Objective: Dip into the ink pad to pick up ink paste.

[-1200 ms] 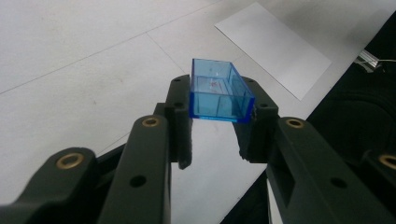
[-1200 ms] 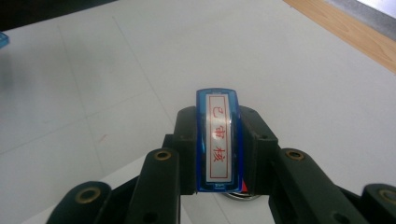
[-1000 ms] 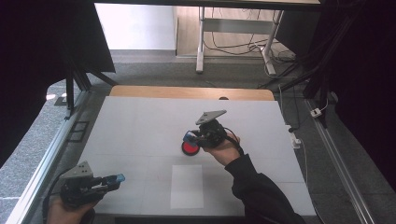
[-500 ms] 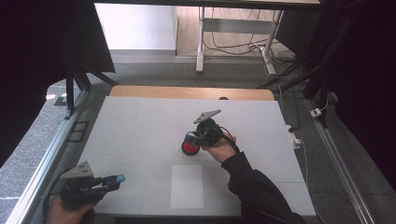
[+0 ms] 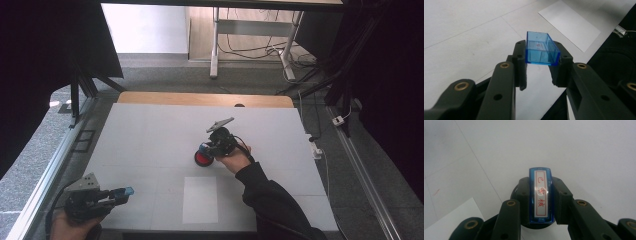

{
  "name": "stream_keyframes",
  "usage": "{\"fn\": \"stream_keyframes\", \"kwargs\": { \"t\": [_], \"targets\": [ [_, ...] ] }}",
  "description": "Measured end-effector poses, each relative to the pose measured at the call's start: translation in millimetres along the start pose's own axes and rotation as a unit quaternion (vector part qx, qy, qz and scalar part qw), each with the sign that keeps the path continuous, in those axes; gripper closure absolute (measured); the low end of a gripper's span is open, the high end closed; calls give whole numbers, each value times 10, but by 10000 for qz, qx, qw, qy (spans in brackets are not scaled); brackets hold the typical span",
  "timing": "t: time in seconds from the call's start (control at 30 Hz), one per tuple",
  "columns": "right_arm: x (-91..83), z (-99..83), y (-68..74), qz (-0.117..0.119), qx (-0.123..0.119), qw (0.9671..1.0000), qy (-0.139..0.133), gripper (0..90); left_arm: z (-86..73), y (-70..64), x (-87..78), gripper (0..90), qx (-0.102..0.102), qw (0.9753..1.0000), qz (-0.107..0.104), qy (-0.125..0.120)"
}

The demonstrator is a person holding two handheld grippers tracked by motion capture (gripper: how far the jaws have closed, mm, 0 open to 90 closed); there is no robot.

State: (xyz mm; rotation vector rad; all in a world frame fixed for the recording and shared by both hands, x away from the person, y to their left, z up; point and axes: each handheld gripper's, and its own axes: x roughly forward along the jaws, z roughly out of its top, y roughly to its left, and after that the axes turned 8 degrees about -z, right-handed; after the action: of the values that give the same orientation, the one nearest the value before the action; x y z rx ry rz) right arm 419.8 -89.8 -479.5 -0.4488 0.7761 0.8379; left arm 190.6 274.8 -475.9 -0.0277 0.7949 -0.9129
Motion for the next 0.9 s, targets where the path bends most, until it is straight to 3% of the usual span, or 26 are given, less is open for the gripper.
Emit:
{"fn": "stream_keyframes", "kwargs": {
  "t": [0.17, 0.37, 0.57, 0.73, 0.8, 0.9],
  "targets": [
    [27, -3, -19, 20, 137, 9999, 64, 704, 0, 1, 1, 687, 2, 10000, -2, 5],
    [41, 20, 11, -79, 63, 9999, 136, 705, -3, 4, -1, 687, -8, 10000, -3, 13],
    [44, 58, 162, -455, -271, 9984, 202, 706, -2, 1, 1, 687, 6, 10000, -4, 22],
    [46, 76, 289, -788, -733, 9939, 261, 706, -2, 0, 2, 687, 6, 10000, -5, 24],
    [48, 78, 298, -811, -746, 9936, 264, 707, -2, 0, 2, 687, 8, 10000, -4, 25],
    [45, 67, 245, -671, -509, 9962, 236, 706, -2, 1, 1, 687, 8, 10000, -5, 26]
  ]
}}
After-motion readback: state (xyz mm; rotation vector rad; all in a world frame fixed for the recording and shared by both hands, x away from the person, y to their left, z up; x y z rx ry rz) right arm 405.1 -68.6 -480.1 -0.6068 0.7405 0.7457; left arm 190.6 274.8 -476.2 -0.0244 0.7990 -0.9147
